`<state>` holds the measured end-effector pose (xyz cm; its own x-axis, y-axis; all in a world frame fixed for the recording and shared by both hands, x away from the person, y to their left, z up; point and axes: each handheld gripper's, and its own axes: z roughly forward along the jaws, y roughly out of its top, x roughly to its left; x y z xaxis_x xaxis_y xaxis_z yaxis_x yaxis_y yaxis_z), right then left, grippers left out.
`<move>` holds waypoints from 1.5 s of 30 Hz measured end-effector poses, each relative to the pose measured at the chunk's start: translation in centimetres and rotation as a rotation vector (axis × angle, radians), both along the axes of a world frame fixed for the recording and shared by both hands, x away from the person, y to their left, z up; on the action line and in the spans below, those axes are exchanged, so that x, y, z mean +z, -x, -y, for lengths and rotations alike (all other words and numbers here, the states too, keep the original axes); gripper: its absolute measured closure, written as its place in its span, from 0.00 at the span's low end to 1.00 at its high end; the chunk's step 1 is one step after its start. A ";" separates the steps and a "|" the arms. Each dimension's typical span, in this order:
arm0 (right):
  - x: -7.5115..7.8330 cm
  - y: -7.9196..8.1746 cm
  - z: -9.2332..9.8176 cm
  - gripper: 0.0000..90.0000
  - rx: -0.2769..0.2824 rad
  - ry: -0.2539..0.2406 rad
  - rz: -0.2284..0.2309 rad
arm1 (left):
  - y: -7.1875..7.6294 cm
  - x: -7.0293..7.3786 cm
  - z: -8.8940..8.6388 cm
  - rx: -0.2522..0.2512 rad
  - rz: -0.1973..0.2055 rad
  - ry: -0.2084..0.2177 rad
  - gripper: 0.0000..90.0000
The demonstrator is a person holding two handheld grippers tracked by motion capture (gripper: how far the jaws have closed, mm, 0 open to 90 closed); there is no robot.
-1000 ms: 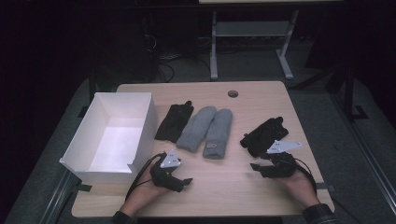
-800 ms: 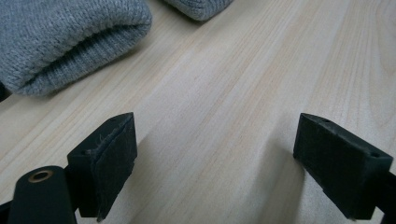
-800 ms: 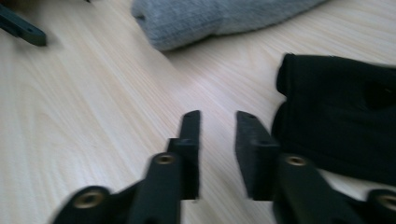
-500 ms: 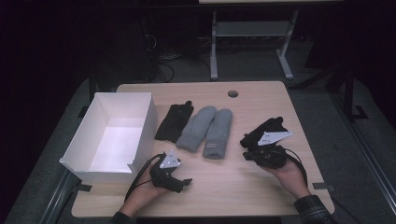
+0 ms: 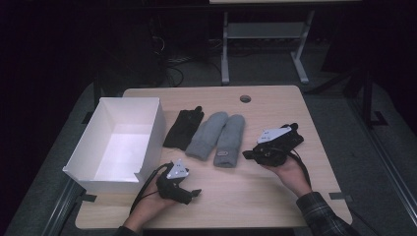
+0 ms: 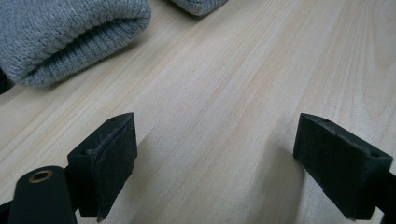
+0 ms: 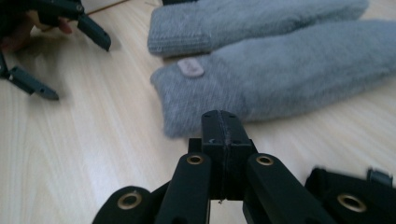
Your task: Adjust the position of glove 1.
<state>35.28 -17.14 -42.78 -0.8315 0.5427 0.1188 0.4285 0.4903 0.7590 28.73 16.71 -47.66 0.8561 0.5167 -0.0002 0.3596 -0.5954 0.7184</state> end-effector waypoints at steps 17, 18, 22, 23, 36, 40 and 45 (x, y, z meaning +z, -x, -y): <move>-0.2 -3.7 -3.8 1.00 0.044 -0.023 -0.017 | 0.0 0.0 0.0 0.002 0.000 0.002 0.14; -0.2 -3.7 -3.8 1.00 0.044 -0.023 -0.017 | 0.0 0.0 0.0 0.002 0.000 0.002 0.14; -1.0 -4.0 -4.7 1.00 0.052 0.014 -0.035 | 0.0 0.0 0.0 -0.001 0.001 -0.006 0.14; -1.0 -4.0 -4.7 1.00 0.052 0.014 -0.035 | 0.0 0.0 0.0 -0.001 0.001 -0.006 0.14; -1.9 -3.5 -4.5 1.00 0.102 0.032 -0.089 | 0.0 0.0 0.0 0.000 0.000 -0.004 0.14; -1.9 -2.8 -4.6 1.00 0.128 0.038 -0.093 | 0.0 0.0 0.0 0.000 0.000 -0.005 0.14; -1.7 -1.8 -4.8 1.00 0.157 0.054 -0.085 | 0.0 0.0 -0.1 -0.001 0.000 -0.007 0.14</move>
<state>37.11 -12.31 -44.50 -0.8949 0.4142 0.1661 0.4044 0.5953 0.6943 28.69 16.77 -47.62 0.8565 0.5161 0.0033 0.3592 -0.6007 0.7142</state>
